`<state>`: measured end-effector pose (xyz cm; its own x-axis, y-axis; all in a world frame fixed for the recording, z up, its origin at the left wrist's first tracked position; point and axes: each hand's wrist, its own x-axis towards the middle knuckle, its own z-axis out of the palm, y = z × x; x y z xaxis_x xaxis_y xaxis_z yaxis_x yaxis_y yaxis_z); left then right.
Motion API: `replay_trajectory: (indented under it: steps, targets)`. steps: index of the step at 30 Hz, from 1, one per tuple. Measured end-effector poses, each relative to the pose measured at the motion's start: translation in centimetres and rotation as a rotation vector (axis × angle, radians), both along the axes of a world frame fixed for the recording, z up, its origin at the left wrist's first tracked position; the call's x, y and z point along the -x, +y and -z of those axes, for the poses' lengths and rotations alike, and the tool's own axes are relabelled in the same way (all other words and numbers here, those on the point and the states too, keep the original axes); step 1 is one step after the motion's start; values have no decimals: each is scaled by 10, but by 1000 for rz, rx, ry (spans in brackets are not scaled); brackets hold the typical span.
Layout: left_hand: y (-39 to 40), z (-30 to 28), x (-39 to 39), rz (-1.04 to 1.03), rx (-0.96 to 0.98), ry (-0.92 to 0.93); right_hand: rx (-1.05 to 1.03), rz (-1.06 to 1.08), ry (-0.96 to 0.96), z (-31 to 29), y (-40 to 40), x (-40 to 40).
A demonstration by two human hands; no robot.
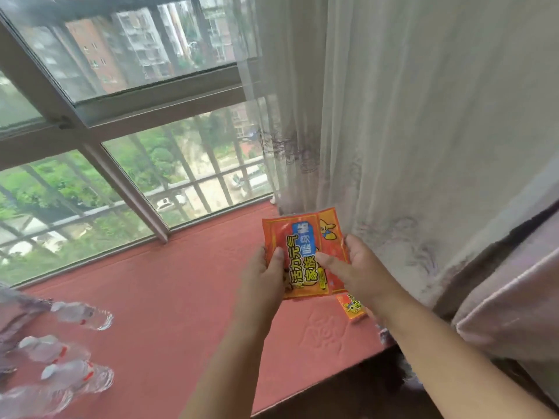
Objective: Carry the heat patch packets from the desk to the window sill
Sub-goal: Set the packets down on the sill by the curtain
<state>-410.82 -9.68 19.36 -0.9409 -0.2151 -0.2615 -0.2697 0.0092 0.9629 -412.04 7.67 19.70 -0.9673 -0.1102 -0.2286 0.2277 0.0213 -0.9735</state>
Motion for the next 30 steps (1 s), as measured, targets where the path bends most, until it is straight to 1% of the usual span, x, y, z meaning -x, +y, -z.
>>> replay_trajectory:
  steps: [5, 9, 11, 13, 16, 20, 26, 30]
  targets:
    - [-21, 34, 2, 90, -40, -86, -78, 102, -70, 50, -28, -10]
    - [-17, 69, 1, 197, -60, -220, -101, 205, -204, 95, -27, -21]
    - [-15, 90, -2, 277, -45, -276, -104, 242, -276, 117, -23, -26]
    - [-14, 113, -1, 322, 8, -307, -153, 252, -304, 137, -18, -29]
    - [-15, 147, 5, 332, 106, -359, -280, 243, -319, 169, -9, -28]
    - [-11, 188, 19, 352, 165, -424, -394, 264, -349, 204, -2, -22]
    - [21, 251, 50, 341, 131, -494, -563, 216, -391, 259, 18, 7]
    - [44, 295, 68, 353, 122, -558, -605, 198, -449, 298, 36, 29]
